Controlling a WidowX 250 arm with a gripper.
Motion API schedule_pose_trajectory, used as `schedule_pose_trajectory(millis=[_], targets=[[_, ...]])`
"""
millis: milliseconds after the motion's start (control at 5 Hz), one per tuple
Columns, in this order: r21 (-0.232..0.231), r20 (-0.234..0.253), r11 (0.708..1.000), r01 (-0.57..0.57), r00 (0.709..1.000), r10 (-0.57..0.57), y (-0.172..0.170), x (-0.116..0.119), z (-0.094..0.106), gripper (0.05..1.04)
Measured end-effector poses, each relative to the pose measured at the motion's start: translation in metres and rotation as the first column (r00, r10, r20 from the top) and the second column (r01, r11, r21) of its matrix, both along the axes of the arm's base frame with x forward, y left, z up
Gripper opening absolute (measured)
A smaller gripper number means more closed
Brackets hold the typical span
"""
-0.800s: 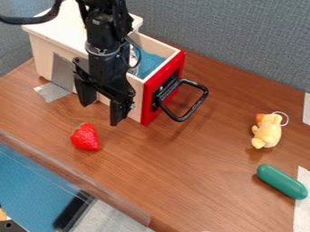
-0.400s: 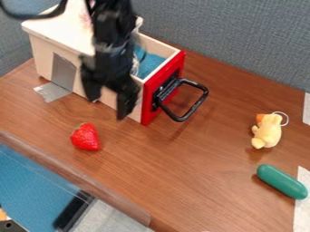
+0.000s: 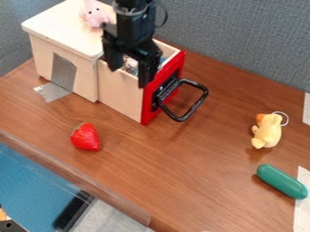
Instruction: Removed the bag inside the drawer
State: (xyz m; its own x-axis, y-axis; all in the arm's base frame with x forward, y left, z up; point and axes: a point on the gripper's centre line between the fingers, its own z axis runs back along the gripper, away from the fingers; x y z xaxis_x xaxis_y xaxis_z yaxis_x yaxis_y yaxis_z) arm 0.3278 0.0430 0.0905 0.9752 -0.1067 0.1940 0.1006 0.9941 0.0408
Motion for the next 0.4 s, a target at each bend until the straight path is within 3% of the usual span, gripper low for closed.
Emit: schedule_pose_trajectory(millis=[400], targets=[[0.007,0.032,1.0,-0.005,0.999,0.005,-0.001,0.027,0.009,0.999]])
